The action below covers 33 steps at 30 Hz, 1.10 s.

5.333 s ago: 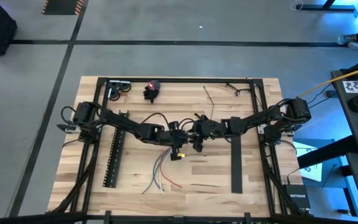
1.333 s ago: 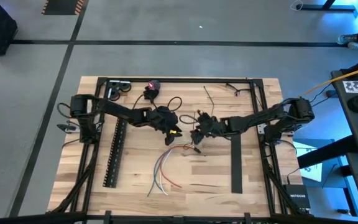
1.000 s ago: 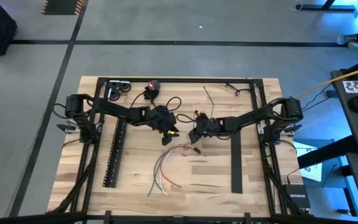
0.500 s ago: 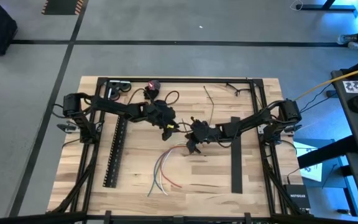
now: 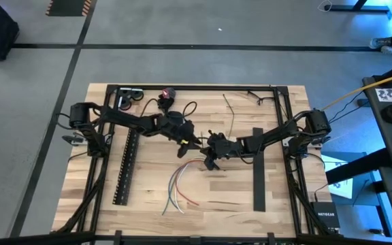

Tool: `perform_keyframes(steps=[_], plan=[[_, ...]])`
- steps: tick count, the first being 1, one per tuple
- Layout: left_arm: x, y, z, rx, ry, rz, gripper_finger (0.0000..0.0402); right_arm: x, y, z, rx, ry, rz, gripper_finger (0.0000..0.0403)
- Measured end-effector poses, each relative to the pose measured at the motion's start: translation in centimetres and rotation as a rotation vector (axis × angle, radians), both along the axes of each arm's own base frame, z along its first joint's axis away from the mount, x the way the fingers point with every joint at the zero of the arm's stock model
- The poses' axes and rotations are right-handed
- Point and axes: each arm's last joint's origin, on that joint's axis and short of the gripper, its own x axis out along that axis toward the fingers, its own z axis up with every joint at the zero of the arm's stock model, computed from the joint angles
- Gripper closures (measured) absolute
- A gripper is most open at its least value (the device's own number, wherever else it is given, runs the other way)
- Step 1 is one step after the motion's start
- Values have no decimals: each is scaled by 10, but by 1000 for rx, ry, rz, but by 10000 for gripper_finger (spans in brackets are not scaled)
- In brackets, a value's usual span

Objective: Ziptie cables
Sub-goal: Wrap the cable wires with the black zip tie

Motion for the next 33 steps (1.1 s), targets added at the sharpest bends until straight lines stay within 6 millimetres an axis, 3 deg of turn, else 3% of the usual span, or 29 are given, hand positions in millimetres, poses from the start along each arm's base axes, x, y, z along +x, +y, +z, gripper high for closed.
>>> perform_keyframes(steps=[8,19,28,33], plan=[[0,2,-6,24,29,44,284,0,0,0,-21,5,14,403],[-1,6,-8,-76,71,103,280,-1,0,-2,-24,27,15,403],[-3,9,-11,-93,98,90,211,-2,0,-2,-45,32,28,403],[-2,6,-10,-93,95,81,198,-1,0,-2,-31,32,44,403]])
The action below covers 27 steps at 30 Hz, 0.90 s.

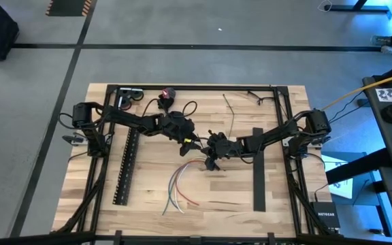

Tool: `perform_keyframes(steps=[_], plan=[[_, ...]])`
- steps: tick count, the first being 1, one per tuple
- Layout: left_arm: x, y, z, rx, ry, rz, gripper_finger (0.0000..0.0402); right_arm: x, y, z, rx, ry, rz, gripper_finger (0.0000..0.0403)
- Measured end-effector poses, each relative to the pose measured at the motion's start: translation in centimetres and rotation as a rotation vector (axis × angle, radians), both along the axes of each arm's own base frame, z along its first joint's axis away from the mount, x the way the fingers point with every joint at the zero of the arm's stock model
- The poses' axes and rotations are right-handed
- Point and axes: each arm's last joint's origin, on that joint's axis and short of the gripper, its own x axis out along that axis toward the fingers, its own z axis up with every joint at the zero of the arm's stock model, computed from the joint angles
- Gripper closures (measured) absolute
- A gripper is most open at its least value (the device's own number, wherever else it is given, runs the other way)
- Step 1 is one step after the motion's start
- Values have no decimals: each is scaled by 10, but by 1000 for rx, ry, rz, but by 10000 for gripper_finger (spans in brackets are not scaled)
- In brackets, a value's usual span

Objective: Ziptie cables
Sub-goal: Wrap the cable wires with the black zip tie

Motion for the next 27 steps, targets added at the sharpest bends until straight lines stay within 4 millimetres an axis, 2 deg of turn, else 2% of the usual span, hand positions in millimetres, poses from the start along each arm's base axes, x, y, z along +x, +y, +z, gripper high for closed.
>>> perform_keyframes(steps=[12,27], plan=[[-1,0,-2,91,-12,-46,223,0,0,1,8,-6,12,403],[-9,3,-11,114,-20,-52,226,1,0,1,3,-8,4,403]])
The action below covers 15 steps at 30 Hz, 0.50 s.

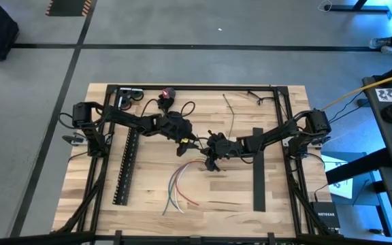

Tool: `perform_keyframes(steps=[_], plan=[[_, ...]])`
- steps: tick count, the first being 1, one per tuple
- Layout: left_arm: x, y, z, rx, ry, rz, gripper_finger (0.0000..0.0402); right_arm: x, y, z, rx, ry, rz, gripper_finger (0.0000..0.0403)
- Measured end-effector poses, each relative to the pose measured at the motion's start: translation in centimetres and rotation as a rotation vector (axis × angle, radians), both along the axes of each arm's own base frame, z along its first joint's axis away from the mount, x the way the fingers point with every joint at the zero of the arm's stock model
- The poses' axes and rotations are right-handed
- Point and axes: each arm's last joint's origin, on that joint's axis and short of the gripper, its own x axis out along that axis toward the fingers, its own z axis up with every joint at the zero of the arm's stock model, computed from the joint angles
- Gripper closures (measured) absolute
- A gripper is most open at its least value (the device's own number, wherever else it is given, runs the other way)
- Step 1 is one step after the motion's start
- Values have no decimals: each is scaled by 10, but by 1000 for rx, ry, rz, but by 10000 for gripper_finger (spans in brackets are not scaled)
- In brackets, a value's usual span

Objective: Ziptie cables
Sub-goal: Wrap the cable wires with the black zip tie

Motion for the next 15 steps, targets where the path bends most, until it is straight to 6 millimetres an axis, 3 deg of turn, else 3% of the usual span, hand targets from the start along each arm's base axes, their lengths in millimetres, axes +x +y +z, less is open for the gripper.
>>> perform_keyframes(steps=[15], plan=[[0,0,0,24,-11,-14,226,0,0,0,0,0,-1,403]])
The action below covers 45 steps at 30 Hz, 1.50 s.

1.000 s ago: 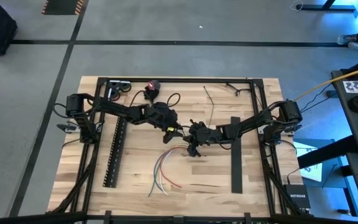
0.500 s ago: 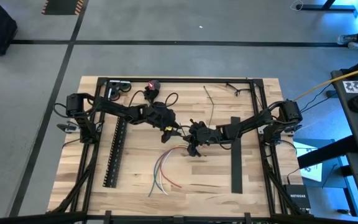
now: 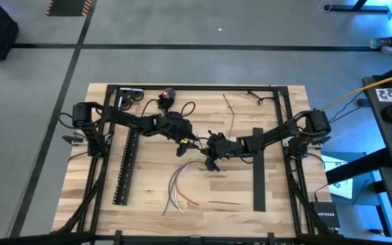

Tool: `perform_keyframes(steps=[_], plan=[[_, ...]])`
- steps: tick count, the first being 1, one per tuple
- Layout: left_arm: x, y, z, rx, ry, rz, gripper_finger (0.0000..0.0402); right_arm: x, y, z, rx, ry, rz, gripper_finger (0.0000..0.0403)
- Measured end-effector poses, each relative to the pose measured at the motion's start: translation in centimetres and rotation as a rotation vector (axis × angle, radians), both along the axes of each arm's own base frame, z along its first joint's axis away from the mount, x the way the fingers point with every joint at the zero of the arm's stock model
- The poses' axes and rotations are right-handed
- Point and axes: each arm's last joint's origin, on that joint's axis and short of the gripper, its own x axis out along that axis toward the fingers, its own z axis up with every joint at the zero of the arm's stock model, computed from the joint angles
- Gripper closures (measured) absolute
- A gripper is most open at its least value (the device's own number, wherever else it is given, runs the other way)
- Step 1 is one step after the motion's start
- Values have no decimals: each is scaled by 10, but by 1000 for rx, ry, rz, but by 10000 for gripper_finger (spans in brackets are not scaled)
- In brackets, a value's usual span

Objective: Ziptie cables
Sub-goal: Wrap the cable wires with the black zip tie

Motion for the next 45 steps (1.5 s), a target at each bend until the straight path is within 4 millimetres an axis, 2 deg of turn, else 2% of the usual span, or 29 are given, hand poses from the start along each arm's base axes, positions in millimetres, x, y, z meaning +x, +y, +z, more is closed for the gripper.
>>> perform_keyframes(steps=[9,17,31,35,41,45], plan=[[4,1,-1,6,-41,2,226,0,0,0,0,0,0,403],[11,-7,-22,-43,-13,1,226,0,0,0,0,-2,1,403],[17,-18,-13,-49,-116,-33,231,0,0,0,-31,5,30,403],[17,-17,-11,-47,-137,-25,274,0,1,0,-22,5,41,403],[18,-17,-8,-25,-166,-41,387,0,0,0,-6,9,66,399],[18,-19,-7,-42,-163,-41,398,-3,1,10,26,31,102,371]])
